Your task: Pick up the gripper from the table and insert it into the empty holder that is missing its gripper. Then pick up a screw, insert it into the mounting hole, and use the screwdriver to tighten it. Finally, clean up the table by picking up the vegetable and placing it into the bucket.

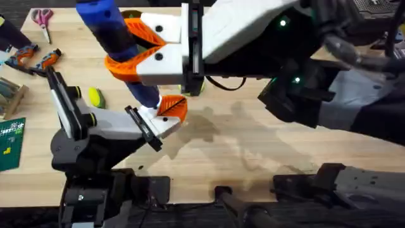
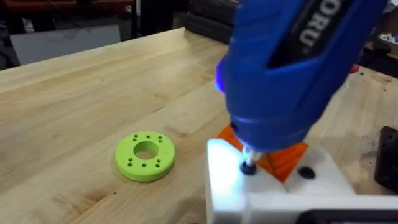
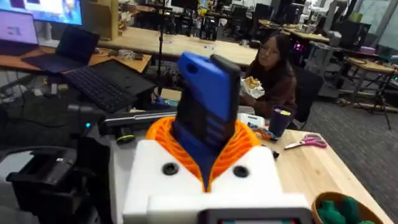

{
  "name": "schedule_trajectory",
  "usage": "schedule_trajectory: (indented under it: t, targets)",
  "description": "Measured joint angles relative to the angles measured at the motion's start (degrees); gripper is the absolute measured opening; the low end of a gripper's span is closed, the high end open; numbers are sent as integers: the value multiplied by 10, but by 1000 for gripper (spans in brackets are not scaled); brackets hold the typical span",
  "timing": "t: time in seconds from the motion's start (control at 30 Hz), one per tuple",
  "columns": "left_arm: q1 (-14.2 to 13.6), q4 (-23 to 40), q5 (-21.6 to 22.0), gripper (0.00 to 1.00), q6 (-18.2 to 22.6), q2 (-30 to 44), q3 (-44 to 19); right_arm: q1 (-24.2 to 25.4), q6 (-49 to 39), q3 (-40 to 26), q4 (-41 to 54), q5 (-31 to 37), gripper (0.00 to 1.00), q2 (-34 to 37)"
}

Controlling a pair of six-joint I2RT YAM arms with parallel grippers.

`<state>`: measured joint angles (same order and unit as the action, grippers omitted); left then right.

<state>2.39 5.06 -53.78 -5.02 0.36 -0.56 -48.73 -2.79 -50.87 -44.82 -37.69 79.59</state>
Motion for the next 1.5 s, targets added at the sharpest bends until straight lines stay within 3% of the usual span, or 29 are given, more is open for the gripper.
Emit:
schedule_trajectory:
  t: [0.53, 0.83, 0.97, 1.23, 1.5]
  targets:
    - [0, 0, 0, 6, 0, 0, 0, 0, 9, -3, -2, 7, 27, 0]
    - [0, 0, 0, 6, 0, 0, 0, 0, 13, -90, 47, 12, 27, 2]
    - [0, 0, 0, 6, 0, 0, 0, 9, -1, -140, 153, 10, 27, 2]
    - [0, 0, 0, 6, 0, 0, 0, 66, -130, -261, 507, 31, 27, 2]
    - [0, 0, 0, 6, 0, 0, 0, 134, -297, -294, 635, 163, 27, 10]
